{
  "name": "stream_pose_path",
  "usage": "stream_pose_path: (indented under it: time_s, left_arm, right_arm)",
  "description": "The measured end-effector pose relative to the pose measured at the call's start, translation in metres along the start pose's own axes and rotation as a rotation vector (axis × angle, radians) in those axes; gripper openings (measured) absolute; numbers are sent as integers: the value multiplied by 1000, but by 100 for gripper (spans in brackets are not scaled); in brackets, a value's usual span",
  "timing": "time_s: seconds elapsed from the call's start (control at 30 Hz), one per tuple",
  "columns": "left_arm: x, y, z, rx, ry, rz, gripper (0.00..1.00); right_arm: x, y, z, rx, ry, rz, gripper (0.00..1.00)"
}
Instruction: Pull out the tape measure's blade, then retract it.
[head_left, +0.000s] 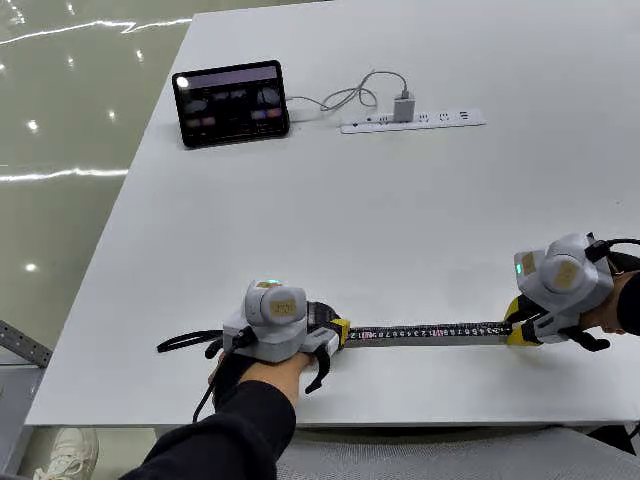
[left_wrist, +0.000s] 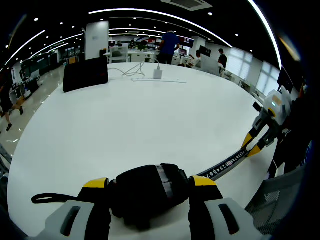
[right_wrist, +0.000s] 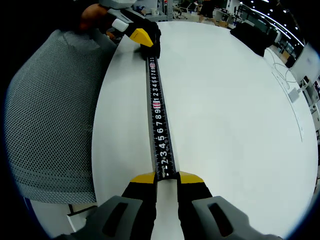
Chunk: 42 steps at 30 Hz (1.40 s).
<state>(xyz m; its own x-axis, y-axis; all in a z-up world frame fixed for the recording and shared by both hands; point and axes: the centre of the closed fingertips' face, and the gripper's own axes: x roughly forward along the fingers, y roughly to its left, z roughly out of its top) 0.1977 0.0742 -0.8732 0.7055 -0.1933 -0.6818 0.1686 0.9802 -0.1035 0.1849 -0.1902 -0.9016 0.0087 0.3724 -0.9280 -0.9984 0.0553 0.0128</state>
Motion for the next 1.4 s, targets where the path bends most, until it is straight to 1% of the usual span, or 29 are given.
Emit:
stream_pose_path:
  time_s: [0.1,0.27,0.43,0.53,0.63,1.4]
  left_arm:
    - [0,0,0,0,0,0,59]
    - [0,0,0,0,0,-1,59]
    - [0,0,0,1,1,-2,59]
    - [0,0,0,0,1,-2,59]
    - [0,0,0,0,0,-2,59]
    - [0,0,0,1,1,-1,59]
  right_arm:
    - [0,1,2,1,1,-2,11]
    - [2,0,4,-1,-13,0,10]
    - [2,1,4,-7,-1,4,10]
    - [3,1,5,-20,-4,3,10]
    - [3,0,5,-15,-13,0,10]
    - [12,-3,13,-10,-23,4,11]
